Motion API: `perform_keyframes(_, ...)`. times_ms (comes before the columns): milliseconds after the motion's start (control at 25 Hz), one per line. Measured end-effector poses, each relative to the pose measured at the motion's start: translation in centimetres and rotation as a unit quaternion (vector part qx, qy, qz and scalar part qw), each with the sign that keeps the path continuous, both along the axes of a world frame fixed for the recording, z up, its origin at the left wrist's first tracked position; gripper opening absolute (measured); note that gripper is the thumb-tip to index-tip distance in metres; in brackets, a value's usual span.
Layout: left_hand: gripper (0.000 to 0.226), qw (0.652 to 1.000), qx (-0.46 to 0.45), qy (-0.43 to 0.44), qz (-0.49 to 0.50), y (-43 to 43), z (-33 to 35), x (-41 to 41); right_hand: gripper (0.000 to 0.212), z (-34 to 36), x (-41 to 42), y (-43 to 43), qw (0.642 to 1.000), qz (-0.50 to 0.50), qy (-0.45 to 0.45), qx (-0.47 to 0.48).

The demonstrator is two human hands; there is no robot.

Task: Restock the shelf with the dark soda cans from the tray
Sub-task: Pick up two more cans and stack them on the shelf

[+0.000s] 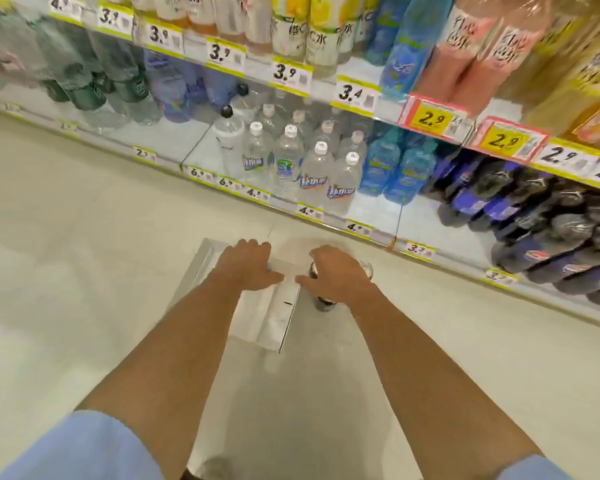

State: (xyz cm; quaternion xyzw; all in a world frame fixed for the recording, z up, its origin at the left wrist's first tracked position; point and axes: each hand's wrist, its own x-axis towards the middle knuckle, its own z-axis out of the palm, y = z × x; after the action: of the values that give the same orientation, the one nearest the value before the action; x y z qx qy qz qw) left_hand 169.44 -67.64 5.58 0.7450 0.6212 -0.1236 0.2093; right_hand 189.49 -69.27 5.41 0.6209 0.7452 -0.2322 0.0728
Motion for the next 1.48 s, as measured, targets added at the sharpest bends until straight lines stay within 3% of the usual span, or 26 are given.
perform_keyframes(280,0.077,0.995,-0.015,0.045,0.093,-0.7,-14.0,-9.7,0.066,-15.1,-9.0,1.7,0.999,0.035,0.039,-0.003)
perform_keyframes(600,0.069,0.995,0.004,0.021,0.096,1.6,-19.0,-12.0,0.068,-20.2,-12.9,3.7,0.996,-0.037,0.062,0.051)
perform_keyframes(760,0.065,0.990,0.036,-0.030,0.130,2.2,-20.1,-11.5,0.064,-21.4,-13.7,4.0,0.989,-0.093,0.101,0.054)
perform_keyframes(960,0.063,0.963,0.075,-0.163,0.202,2.6,-21.7,-10.8,0.061,-23.0,-14.6,3.7,0.976,-0.151,0.136,0.076)
perform_keyframes(1240,0.055,0.923,0.075,-0.259,0.276,1.6,-20.1,-10.8,0.050,-21.4,-14.3,2.6,0.953,-0.194,0.202,0.117)
perform_keyframes(1480,0.054,0.889,0.070,-0.342,0.297,2.9,-8.7,-9.4,0.042,-10.9,-12.0,3.2,0.932,-0.217,0.261,0.131)
